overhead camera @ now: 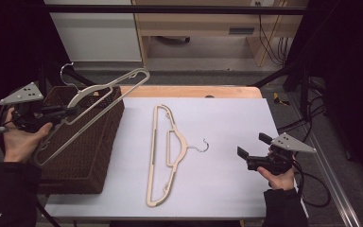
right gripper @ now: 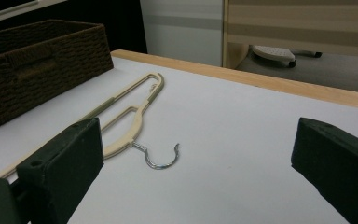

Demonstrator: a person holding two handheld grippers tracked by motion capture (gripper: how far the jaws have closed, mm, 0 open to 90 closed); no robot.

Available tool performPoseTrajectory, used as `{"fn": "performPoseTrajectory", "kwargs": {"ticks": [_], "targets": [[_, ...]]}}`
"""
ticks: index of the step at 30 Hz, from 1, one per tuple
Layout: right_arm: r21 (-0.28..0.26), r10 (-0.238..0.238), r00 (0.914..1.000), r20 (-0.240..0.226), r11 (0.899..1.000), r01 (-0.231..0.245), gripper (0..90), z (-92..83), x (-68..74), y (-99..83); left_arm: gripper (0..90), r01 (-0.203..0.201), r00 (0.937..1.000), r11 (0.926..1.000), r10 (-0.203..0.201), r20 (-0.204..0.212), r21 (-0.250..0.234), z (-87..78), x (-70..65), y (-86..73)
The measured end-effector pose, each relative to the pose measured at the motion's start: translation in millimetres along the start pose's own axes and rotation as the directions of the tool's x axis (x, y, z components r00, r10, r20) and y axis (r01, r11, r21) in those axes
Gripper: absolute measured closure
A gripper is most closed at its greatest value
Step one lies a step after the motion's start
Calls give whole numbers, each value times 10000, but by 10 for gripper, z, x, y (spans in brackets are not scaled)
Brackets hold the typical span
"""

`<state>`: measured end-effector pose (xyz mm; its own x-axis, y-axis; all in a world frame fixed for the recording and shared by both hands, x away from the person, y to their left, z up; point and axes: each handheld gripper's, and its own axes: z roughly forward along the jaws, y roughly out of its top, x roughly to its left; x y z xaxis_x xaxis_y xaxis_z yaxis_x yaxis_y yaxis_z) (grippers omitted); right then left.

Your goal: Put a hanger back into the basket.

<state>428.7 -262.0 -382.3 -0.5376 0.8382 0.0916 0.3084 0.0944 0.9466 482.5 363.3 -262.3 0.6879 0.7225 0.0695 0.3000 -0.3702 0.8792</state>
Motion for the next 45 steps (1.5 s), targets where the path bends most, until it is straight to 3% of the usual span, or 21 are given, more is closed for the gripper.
{"fn": "performPoseTrajectory", "kwargs": {"ticks": [10, 15, 19, 23, 28, 31, 37, 43, 45], "targets": [[59, -3, 10000, 6, 10000, 3, 24, 19, -3, -9, 860, 561, 9973, 9983, -555, -474, 127, -185, 321, -283], [95, -48, 10000, -23, 9999, 48, 24, 25, 1, -11, 860, 906, 9915, 9954, -873, -964, 306, -279, 468, -438], [85, -30, 10000, 3, 10000, 30, 25, 26, -1, -11, 860, 1062, 9877, 9934, -1002, -1200, 445, -311, 529, -545], [99, -28, 10000, -28, 9999, 28, 25, 29, 6, -11, 860, 1028, 9890, 9937, -973, -1117, 445, -295, 542, -567], [82, -25, 10000, -26, 10000, 25, 26, 24, 1, -11, 860, 824, 9891, 9893, -663, -1318, 1205, -187, 544, -607], [102, -26, 10000, -57, 9999, 26, 26, 24, 3, -13, 860, 947, 9878, 9874, -773, -1352, 1269, -134, 565, -666], [117, 1, 10000, -66, 9999, 0, 27, 31, 8, -14, 860, 1047, 9861, 9768, -776, -1471, 1866, 7, 578, -822], [113, -38, 10000, -77, 9999, 39, 28, 35, 14, -13, 855, 1720, 9777, 9592, -1385, -1575, 2242, 228, 576, -1044], [123, -53, 10000, -82, 9999, 54, 28, 39, 14, -15, 850, 1933, 9737, 9498, -1550, -1668, 2461, 291, 576, -1104]]}}
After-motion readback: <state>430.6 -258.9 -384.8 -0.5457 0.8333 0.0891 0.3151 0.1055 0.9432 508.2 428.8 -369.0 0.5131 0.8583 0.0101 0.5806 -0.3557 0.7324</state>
